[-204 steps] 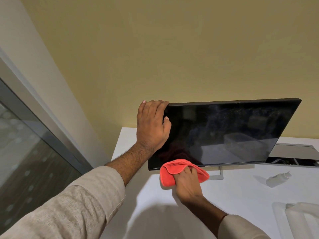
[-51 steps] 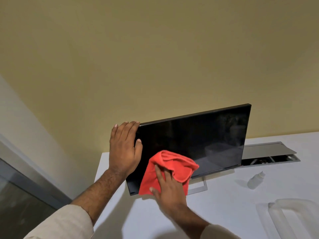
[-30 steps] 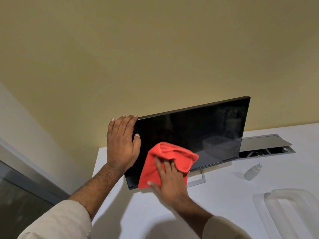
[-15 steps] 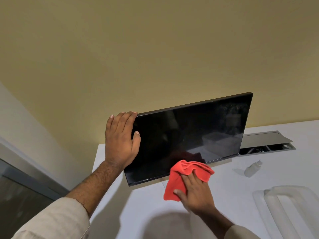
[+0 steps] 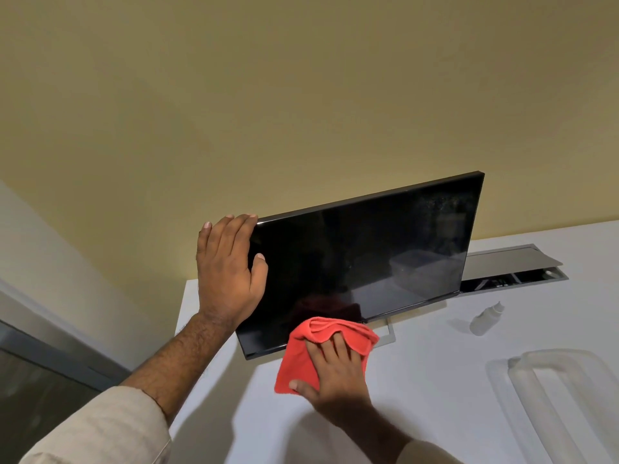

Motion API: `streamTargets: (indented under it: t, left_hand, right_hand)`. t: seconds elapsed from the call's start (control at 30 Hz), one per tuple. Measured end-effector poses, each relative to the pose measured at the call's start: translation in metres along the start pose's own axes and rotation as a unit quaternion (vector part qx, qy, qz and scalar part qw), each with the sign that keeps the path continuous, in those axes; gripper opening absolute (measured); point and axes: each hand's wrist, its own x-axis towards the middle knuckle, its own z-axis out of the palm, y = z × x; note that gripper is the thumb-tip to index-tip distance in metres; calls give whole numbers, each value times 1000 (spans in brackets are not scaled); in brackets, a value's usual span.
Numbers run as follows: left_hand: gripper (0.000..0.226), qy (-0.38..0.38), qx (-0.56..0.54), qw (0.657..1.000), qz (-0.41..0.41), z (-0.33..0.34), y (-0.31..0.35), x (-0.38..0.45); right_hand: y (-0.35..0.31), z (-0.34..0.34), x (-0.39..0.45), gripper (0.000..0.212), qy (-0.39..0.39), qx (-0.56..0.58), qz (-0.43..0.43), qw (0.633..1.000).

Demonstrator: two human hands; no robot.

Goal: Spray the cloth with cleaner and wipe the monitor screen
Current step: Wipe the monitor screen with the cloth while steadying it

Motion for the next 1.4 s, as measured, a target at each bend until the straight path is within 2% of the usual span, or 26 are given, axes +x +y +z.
streamTargets:
  t: [0.13,0.3,0.43,0.57,0.7,0.83,1.03,1.23,1.33,1.4]
  left_hand:
    - [58,-4,1,1000,5,0,-3,0]
    - [61,-5,15,1000,7,2,-2,0]
    - [65,-10,32,999,3,-1,5,-1]
    - [59,-22,6,1000,5,0,27,10]
    - [57,-108,-13,992,70,14,73,47]
    - [68,-180,25,975,129,37,116,69]
    - [92,-170,90,969,157,49,111,61]
    - [90,-163,79,974,140,56,113,62]
    - [88,-157,67,977,127,57,115,61]
    - [88,-159,65,978,120,57,116,62]
  right_hand:
    - [28,-4,2,69,3,-30,-25,999]
    - [75,-18,-2,69,3,-34,61,998]
    - [75,-19,-4,73,-7,-17,84,996]
    - [61,-13,-7,77,0,-6,100,995]
    - [58,-7,-11,77,38,15,83,996]
    - [62,1,-12,77,78,24,75,994]
    - [99,1,-9,77,137,51,98,984]
    - [163,-29,5,78,213,85,196,953]
    - [160,-28,7,78,239,122,219,938]
    - [141,-18,2,76,239,133,203,940]
